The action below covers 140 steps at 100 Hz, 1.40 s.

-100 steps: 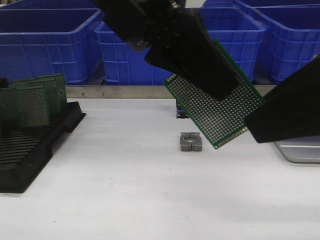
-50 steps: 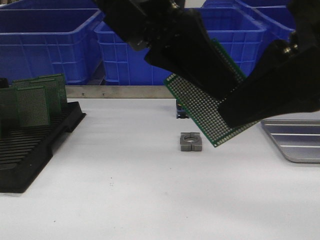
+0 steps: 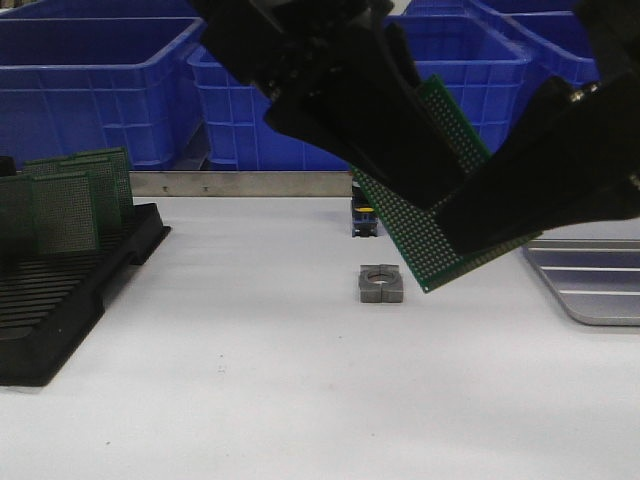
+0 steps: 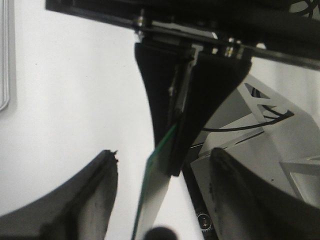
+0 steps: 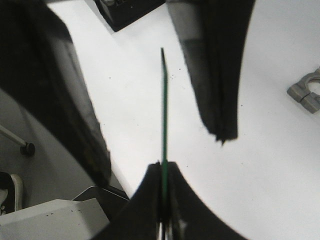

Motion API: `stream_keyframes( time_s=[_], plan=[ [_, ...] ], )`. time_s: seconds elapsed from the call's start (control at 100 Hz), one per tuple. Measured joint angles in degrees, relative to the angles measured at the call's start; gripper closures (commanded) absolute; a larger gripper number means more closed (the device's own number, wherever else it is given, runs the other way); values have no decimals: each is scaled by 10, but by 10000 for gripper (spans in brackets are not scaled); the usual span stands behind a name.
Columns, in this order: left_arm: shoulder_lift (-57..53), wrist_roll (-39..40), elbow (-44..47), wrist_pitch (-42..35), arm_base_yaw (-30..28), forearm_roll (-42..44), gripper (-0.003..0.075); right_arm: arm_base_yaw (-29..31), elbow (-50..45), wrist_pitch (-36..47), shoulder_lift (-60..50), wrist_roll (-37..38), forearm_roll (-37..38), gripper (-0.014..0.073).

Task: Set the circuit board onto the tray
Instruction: 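Open the left gripper and lower the board onto the silver tray with the right gripper, then release the board on the tray and move the left gripper back to the rack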

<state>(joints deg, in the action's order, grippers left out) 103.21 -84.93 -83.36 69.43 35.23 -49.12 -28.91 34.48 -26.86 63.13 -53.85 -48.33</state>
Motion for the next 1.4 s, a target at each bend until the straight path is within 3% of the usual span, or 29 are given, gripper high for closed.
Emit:
stream_keyframes(
  time_s=[0.21, 0.42, 0.61, 0.73, 0.9, 0.99, 1.09, 1.17, 1.21, 1.4],
  plan=[
    [0, 2, -44, 1, -49, 29, 279, 74, 0, -3, 0, 47, -1, 709],
    [0, 2, -58, 1, -82, 62, 279, 235, 1, -17, 14, 61, -2, 709],
    [0, 2, -59, 1, -88, 78, 279, 363, 28, -55, 100, 63, -2, 709],
    [0, 2, -59, 2, -88, 85, 279, 400, 71, -84, 181, 63, -2, 709],
    [0, 2, -59, 2, -88, 108, 279, 407, 138, -94, 286, 63, -2, 701],
    [0, 2, -59, 2, -88, 124, 279, 407, 172, -93, 332, 62, -2, 570],
    [0, 2, -60, 2, -88, 146, 279, 407, 204, -96, 365, 61, 5, 220],
    [0, 3, -60, 2, -88, 177, 279, 407, 225, -96, 375, 59, 15, 6],
    [0, 13, -60, 0, -88, 199, 279, 407, 232, -96, 376, 59, 22, -26],
    [0, 69, -60, -31, -99, 316, 279, 407, 258, -97, 372, 58, 49, 48]
  ],
)
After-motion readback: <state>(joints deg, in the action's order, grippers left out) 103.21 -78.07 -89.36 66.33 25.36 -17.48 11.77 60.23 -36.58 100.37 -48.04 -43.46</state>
